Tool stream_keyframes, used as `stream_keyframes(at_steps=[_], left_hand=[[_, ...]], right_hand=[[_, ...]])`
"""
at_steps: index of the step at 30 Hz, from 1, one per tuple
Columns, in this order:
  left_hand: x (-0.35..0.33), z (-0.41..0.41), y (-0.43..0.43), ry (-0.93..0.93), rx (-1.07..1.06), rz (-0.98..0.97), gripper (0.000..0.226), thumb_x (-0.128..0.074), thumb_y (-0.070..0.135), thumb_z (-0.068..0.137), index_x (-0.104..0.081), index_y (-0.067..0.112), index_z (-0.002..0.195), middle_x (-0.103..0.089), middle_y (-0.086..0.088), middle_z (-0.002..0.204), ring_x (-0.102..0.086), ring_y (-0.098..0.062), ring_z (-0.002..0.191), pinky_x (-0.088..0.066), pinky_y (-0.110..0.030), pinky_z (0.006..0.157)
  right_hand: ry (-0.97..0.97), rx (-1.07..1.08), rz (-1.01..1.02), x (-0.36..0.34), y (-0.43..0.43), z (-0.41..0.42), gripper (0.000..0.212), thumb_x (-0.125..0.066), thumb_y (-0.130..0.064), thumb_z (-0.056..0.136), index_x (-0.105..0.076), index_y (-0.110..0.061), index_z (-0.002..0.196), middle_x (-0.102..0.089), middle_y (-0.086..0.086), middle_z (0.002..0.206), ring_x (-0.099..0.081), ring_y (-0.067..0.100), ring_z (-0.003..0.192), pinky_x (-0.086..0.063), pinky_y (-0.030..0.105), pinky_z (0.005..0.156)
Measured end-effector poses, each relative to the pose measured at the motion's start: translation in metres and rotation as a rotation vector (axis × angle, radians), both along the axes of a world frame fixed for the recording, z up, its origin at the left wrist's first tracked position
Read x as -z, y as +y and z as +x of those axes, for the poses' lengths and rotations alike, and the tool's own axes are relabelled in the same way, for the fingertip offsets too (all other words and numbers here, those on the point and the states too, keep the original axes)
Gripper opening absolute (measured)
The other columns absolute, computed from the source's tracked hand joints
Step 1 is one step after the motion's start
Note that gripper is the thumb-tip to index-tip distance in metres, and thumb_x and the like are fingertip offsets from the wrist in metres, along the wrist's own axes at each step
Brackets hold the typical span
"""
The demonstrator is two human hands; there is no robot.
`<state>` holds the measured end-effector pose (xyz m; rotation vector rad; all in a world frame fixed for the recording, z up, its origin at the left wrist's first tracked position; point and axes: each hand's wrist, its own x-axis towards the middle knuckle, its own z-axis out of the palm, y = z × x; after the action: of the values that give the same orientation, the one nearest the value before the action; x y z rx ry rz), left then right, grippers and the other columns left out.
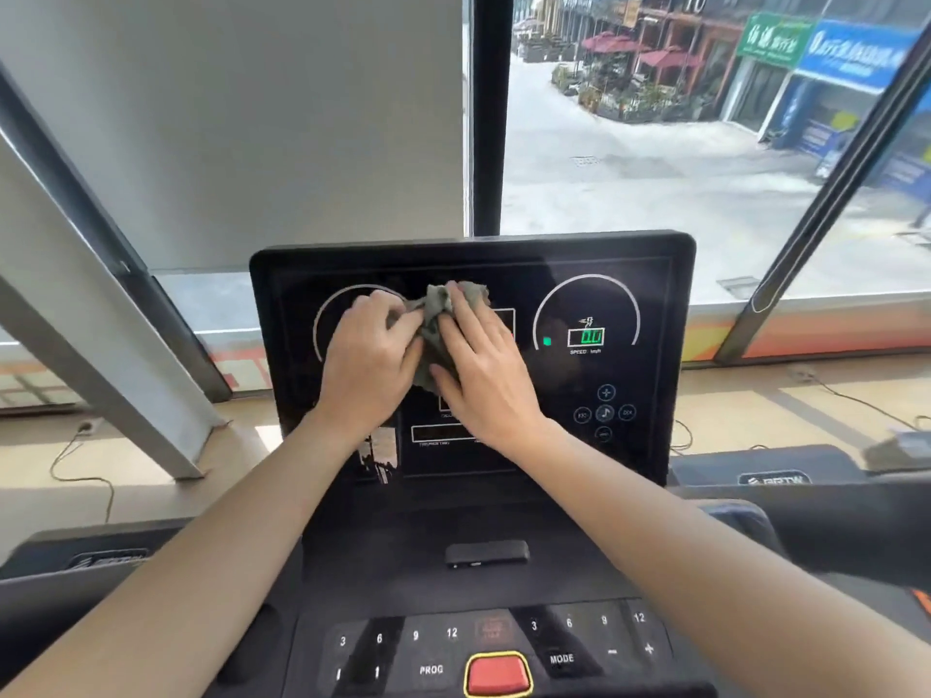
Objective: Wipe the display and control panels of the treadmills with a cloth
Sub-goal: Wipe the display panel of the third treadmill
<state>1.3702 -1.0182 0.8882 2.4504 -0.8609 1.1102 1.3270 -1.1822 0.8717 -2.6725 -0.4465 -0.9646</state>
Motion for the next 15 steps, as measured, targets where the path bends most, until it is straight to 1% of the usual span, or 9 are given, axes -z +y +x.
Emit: stream_keyframes(at_steps=[2,4,6,7,8,10,11,13,15], left_hand=[[-0.009,-0.002,-0.025,0.155,0.147,-0.061,0.013,-0.063,0.01,0.091,-0.073,0.005,0.099,-0.063,-0.007,0.096,-0.058,-0.024,0.085,-0.052,-0.043,0.073],[-0.019,-0.005,-0.046,0.348,0.244,-0.116,0.017,-0.062,0.016,0.087,-0.075,0.01,0.098,-0.069,-0.002,0.091,-0.063,-0.022,0.084,-0.054,-0.044,0.076],[-0.025,-0.01,-0.059,0.446,0.275,-0.171,0.023,-0.063,0.023,0.083,-0.076,0.017,0.101,-0.072,0.005,0.085,-0.066,-0.018,0.081,-0.055,-0.041,0.079],[-0.028,-0.011,-0.063,0.437,0.272,-0.194,0.023,-0.065,0.025,0.082,-0.076,0.02,0.101,-0.07,0.01,0.083,-0.065,-0.015,0.079,-0.055,-0.038,0.08],[-0.03,-0.01,-0.065,0.388,0.261,-0.208,0.022,-0.066,0.025,0.082,-0.076,0.021,0.101,-0.068,0.014,0.083,-0.063,-0.013,0.08,-0.055,-0.037,0.08],[-0.032,-0.002,-0.066,0.21,0.21,-0.187,0.023,-0.066,0.024,0.084,-0.075,0.018,0.105,-0.069,0.009,0.096,-0.06,-0.017,0.092,-0.052,-0.038,0.086],[-0.033,0.003,-0.066,0.121,0.163,-0.156,0.028,-0.066,0.026,0.086,-0.074,0.017,0.111,-0.069,0.003,0.107,-0.059,-0.02,0.1,-0.05,-0.039,0.09],[-0.034,0.015,-0.064,0.014,0.044,-0.062,0.042,-0.063,0.033,0.088,-0.067,0.019,0.128,-0.063,-0.002,0.127,-0.054,-0.025,0.117,-0.043,-0.04,0.098],[-0.033,0.022,-0.063,-0.021,-0.03,0.027,0.051,-0.062,0.039,0.09,-0.059,0.022,0.138,-0.056,-0.001,0.137,-0.049,-0.026,0.127,-0.036,-0.042,0.105]], right_hand=[[-0.017,-0.006,0.227,0.006,-0.007,-0.013,0.064,-0.07,-0.013,0.084,-0.047,-0.001,0.142,-0.041,0.014,0.152,-0.039,0.028,0.138,-0.032,0.035,0.116],[-0.034,0.053,0.469,0.005,-0.015,-0.019,0.056,-0.069,-0.001,0.08,-0.054,-0.002,0.134,-0.054,0.009,0.135,-0.052,0.019,0.121,-0.044,0.03,0.104],[-0.054,0.129,0.629,-0.003,-0.027,-0.019,0.043,-0.069,0.002,0.078,-0.063,-0.007,0.12,-0.065,0.003,0.112,-0.059,0.012,0.099,-0.051,0.032,0.086],[-0.069,0.175,0.669,-0.007,-0.035,-0.019,0.035,-0.07,0.0,0.08,-0.067,-0.009,0.113,-0.066,0.0,0.103,-0.06,0.011,0.09,-0.051,0.031,0.08],[-0.086,0.227,0.697,-0.011,-0.044,-0.017,0.027,-0.071,-0.003,0.081,-0.07,-0.011,0.108,-0.065,-0.002,0.096,-0.059,0.01,0.084,-0.051,0.027,0.077],[-0.123,0.34,0.726,-0.019,-0.066,-0.016,0.015,-0.072,-0.009,0.085,-0.073,-0.011,0.099,-0.057,-0.006,0.092,-0.051,0.004,0.077,-0.042,0.009,0.073],[-0.138,0.4,0.72,-0.024,-0.076,-0.016,0.012,-0.072,-0.012,0.086,-0.074,-0.01,0.098,-0.054,-0.006,0.092,-0.048,0.003,0.075,-0.037,0.004,0.071],[-0.149,0.512,0.668,-0.032,-0.092,-0.016,0.014,-0.07,-0.012,0.087,-0.074,-0.01,0.101,-0.054,-0.004,0.093,-0.045,0.002,0.074,-0.033,0.003,0.068],[-0.143,0.568,0.62,-0.036,-0.099,-0.014,0.022,-0.067,-0.009,0.087,-0.073,-0.012,0.107,-0.058,0.001,0.096,-0.047,0.006,0.073,-0.036,0.012,0.069]])
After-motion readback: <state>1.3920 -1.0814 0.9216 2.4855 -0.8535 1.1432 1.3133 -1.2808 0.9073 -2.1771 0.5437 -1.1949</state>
